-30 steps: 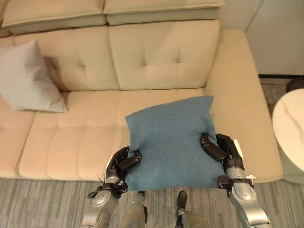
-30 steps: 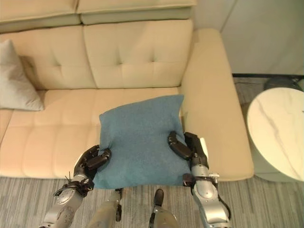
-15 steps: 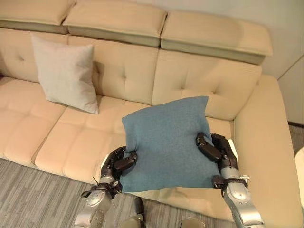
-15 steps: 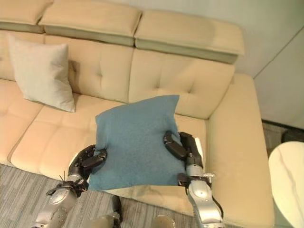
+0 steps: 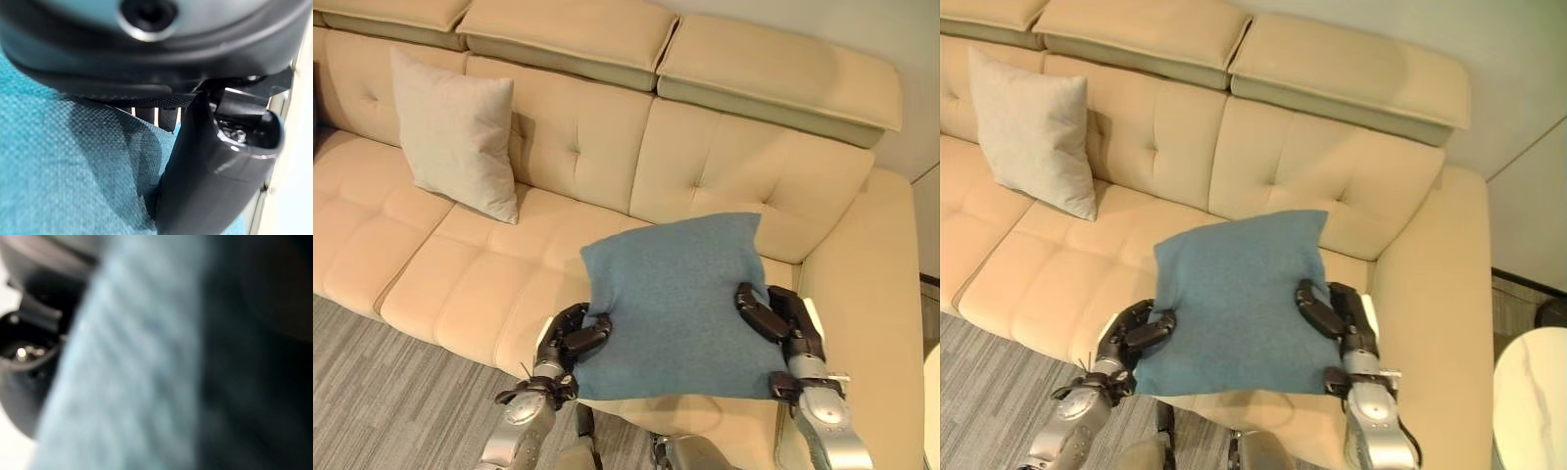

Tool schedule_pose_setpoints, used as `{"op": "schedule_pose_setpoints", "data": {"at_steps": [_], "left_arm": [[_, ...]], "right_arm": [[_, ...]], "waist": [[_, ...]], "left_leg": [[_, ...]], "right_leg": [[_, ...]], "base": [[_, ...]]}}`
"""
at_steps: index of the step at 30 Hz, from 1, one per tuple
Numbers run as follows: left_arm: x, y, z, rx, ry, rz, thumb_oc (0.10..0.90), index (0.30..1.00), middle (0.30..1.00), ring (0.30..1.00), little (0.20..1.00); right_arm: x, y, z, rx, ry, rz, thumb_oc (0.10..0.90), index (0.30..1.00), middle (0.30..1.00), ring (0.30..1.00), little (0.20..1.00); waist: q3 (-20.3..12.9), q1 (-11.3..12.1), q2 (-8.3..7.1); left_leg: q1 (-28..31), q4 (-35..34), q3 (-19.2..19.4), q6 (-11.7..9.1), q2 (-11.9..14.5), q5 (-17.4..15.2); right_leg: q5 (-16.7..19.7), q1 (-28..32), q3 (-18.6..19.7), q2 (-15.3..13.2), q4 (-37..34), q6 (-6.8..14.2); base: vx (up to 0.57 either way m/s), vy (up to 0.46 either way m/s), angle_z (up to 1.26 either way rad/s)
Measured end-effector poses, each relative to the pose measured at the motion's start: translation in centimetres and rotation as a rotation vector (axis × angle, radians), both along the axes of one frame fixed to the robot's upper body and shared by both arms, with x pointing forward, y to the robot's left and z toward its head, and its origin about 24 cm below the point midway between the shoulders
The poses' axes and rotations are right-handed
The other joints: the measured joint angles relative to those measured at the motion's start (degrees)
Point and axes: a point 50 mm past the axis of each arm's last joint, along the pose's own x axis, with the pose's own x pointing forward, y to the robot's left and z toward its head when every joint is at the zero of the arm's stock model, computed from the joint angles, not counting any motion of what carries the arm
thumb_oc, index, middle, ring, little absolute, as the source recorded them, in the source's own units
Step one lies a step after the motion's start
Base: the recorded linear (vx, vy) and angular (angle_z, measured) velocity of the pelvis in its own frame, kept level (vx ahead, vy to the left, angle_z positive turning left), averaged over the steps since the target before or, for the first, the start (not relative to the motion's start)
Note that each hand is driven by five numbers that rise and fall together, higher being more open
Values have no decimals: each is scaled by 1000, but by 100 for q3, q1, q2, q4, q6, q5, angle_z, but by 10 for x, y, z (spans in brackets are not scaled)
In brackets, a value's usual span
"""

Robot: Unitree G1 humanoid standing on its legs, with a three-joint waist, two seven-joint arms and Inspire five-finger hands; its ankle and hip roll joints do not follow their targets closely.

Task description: Pick up all the scattered cushions and arrange them neatly on the sofa.

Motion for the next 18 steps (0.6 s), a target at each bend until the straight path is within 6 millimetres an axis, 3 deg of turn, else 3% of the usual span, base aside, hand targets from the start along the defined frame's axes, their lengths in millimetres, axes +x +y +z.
{"op": "schedule_pose_setpoints", "data": {"at_steps": [3, 5, 6, 7, 9, 11, 13, 18], "left_arm": [[1, 1, 1, -2, -4, 6, 400, 300, 300, 300, 300], [2, 4, 4, 0, -15, 15, 400, 300, 300, 300, 300], [3, 6, 4, 0, -19, 20, 400, 300, 300, 300, 300], [3, 7, 5, 2, -20, 20, 400, 300, 300, 300, 300], [3, 7, 4, 7, -18, 18, 400, 300, 300, 300, 300], [2, 8, 3, 16, -11, 10, 400, 300, 300, 300, 300], [3, 9, 5, 34, -15, -6, 400, 300, 300, 300, 300], [5, 23, 9, 86, -28, 8, 400, 300, 300, 300, 300]], "right_arm": [[2, 2, 2, 2, -7, 9, 400, 300, 300, 300, 300], [4, 4, 2, 7, -9, 19, 400, 300, 300, 300, 300], [5, 6, 2, 8, -11, 24, 400, 300, 300, 300, 300], [4, 7, 1, 10, -6, 28, 400, 300, 300, 300, 300], [4, 7, 1, 8, -4, 30, 400, 300, 300, 300, 300], [1, 6, -2, 10, 9, 25, 400, 300, 300, 300, 300], [-1, 11, -6, 36, 14, 22, 400, 300, 300, 300, 300], [2, 22, -8, 54, 12, 55, 400, 300, 300, 300, 300]], "waist": [[7, -59, -8], [-24, -29, -38], [-22, -13, -41], [-18, -28, -56], [-23, -42, -53], [-43, -53, -36], [-118, -54, -211], [-122, -14, -186]], "left_leg": [[-77, 308, -60, -40, 47, -122], [66, -136, -366, -33, 18, -418], [131, -300, -355, -30, -13, -423], [153, -455, -697, -24, -65, -425], [190, -587, -932, -15, -96, -421], [286, -708, -912, -9, -52, -452], [296, -801, -680, 114, -248, -422], [401, -1078, -234, 276, -569, -366]], "right_leg": [[15, 65, 130, -34, -8, -29], [92, 74, 408, 32, -204, 7], [142, 44, 443, 58, -197, -52], [180, 52, 624, 120, -258, -58], [268, 54, 745, 191, -347, 13], [281, 102, 831, 257, -390, 88], [248, -82, 1046, 50, -322, 287], [339, -227, 1419, -300, -409, 617]], "base": [[98, 54, -33], [152, 118, -55], [120, 128, -56], [62, 83, -56], [141, 160, -56], [94, 208, -34], [34, 224, -44], [1, 175, -37]]}}
